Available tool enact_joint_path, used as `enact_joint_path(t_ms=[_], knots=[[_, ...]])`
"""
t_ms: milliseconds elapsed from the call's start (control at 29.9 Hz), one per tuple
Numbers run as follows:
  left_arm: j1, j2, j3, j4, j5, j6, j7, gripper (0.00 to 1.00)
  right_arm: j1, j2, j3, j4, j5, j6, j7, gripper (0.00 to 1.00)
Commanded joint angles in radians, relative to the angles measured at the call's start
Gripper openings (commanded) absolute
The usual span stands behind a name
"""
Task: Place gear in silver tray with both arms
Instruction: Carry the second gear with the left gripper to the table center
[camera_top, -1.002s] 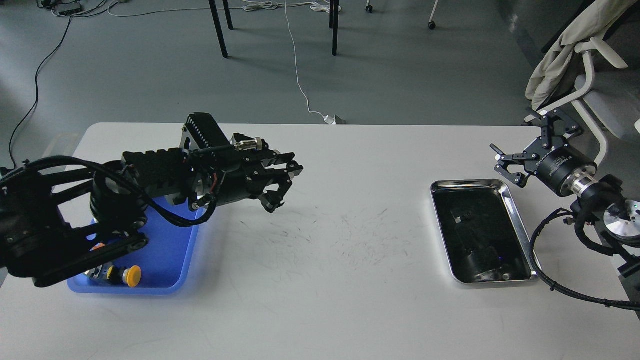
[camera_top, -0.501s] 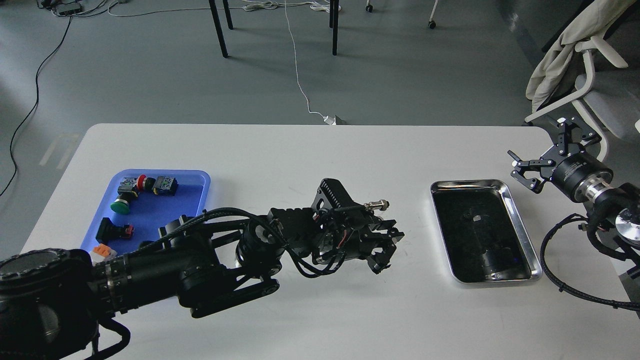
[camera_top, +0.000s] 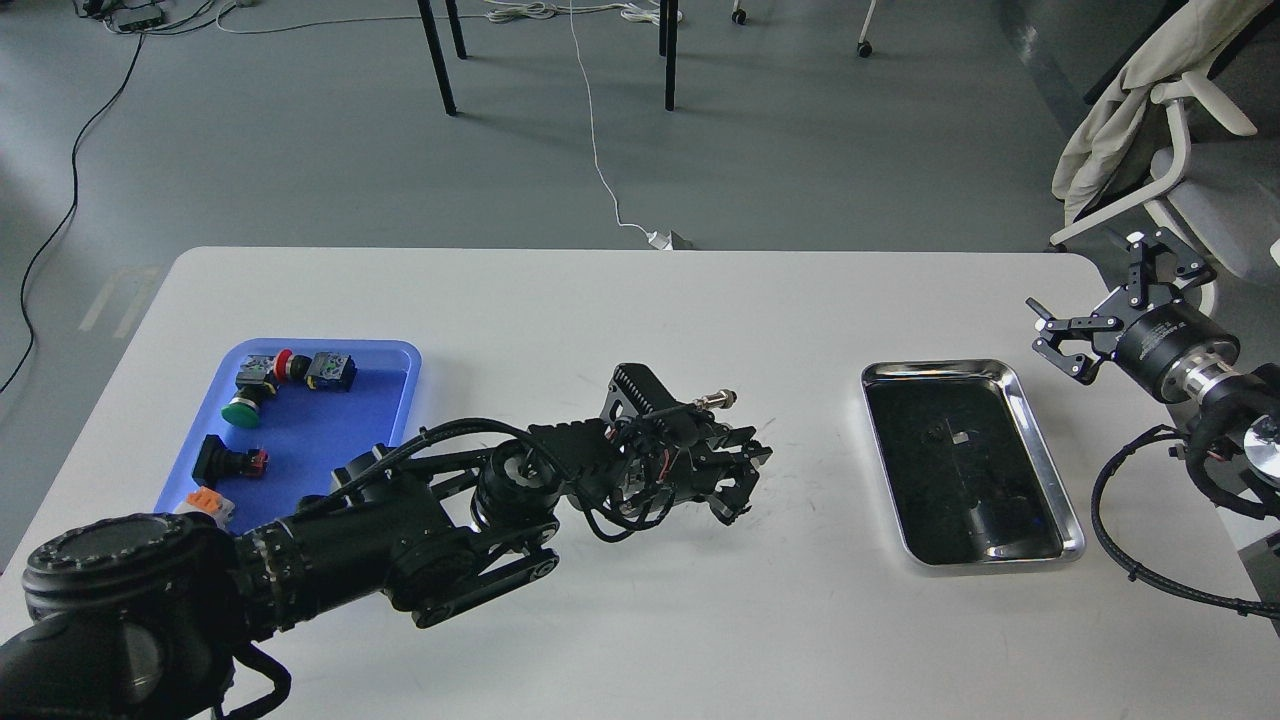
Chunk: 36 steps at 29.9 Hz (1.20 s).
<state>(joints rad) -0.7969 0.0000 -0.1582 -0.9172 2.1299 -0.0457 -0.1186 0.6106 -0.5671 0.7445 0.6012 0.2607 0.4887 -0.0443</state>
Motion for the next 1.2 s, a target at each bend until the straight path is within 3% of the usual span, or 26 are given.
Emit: enact_joint_path(t_ms=[0,234,501,668,1036,1169], knots=[[0.005,0.000,0.002,0.003,-0.010,0.009,0.000,0.09,0.000,-0.007,0.001,0.000,0.000,0.000,0.000,0.98],[0.007,0.000,0.002,-0.025,-0.067,0.024,0.010,0.10,0.000,-0.005,0.001,0.000,0.000,0.000,0.000,0.98],[0.093,0.000,0.005,-0.028,-0.064,0.024,0.014,0.10,0.000,-0.005,0.001,0.002,0.000,0.000,0.000,0.98],[0.093,0.000,0.005,-0.028,-0.065,0.024,0.014,0.15,0.000,-0.005,0.001,0.002,0.000,0.000,0.000,0.98],[0.094,0.000,0.005,-0.069,-0.152,0.056,0.014,0.50,0.003,0.007,0.004,0.006,0.000,0.000,0.000,0.98],[0.093,0.000,0.003,-0.068,-0.208,0.116,0.013,0.68,0.015,0.009,-0.002,0.012,0.000,0.000,0.000,0.98]])
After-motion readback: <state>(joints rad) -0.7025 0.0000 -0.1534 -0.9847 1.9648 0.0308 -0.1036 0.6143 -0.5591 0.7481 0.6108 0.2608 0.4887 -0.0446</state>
